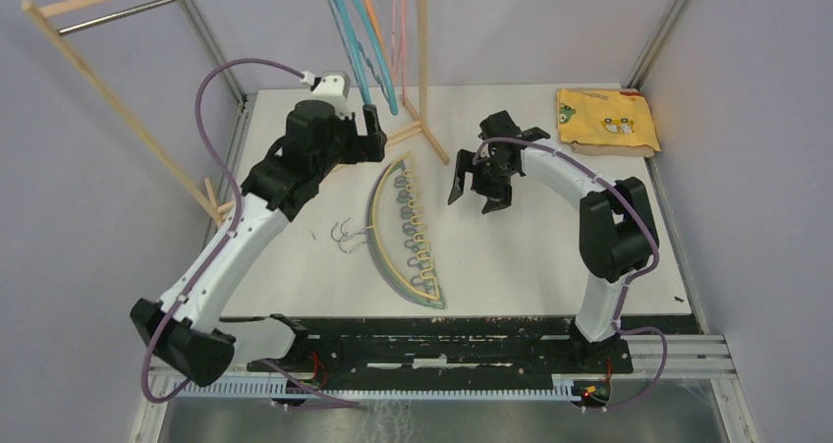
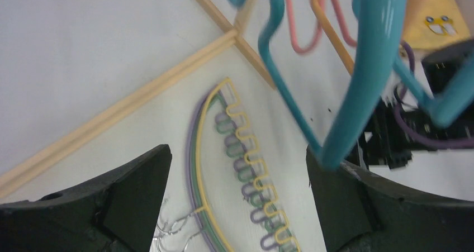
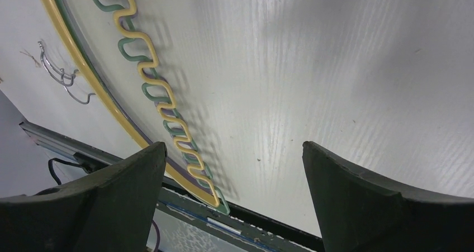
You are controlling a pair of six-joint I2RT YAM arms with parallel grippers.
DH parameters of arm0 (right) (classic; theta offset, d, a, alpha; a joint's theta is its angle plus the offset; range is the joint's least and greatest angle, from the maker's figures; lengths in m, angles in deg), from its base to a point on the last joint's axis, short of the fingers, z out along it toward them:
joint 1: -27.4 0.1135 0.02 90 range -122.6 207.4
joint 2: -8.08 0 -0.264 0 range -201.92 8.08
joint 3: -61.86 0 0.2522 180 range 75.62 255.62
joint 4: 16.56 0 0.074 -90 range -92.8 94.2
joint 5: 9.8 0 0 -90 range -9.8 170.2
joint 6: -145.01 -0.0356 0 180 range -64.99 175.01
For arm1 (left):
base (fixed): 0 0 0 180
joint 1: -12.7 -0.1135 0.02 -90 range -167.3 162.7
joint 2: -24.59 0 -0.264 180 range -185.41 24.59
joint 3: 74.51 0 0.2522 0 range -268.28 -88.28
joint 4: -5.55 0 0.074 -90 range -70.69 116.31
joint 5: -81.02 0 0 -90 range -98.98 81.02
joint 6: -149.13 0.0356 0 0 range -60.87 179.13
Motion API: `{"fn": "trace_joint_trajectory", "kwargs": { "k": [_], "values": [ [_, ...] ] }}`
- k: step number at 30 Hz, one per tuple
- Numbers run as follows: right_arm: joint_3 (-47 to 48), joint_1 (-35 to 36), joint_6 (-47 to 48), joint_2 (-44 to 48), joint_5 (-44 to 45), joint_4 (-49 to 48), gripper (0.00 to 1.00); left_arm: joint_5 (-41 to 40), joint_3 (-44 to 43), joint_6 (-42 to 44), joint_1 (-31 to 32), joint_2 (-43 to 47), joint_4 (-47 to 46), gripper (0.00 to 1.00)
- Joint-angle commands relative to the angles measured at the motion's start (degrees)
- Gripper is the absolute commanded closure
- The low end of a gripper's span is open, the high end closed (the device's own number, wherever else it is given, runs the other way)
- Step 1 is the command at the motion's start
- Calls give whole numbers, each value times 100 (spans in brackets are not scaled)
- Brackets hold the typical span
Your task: Organize the hangers
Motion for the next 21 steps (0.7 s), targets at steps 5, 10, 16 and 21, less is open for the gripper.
{"fn": "trace_joint_trajectory", "kwargs": {
  "k": [5,10,16,21],
  "values": [
    [985,771,147,-91,343,262,0,1464,1885,-252,1,1697,-636,5],
    [1806,1460,-114,-701,490,263,0,1210,2236,-392,-1,1903,-149,10],
    [2785,1960,-447,-1697,603,19,7,914,2549,-843,-2,2262,-24,14],
    [3484,2214,-710,-2539,510,-174,18,528,2570,-979,1,2538,223,16]
  ]
}}
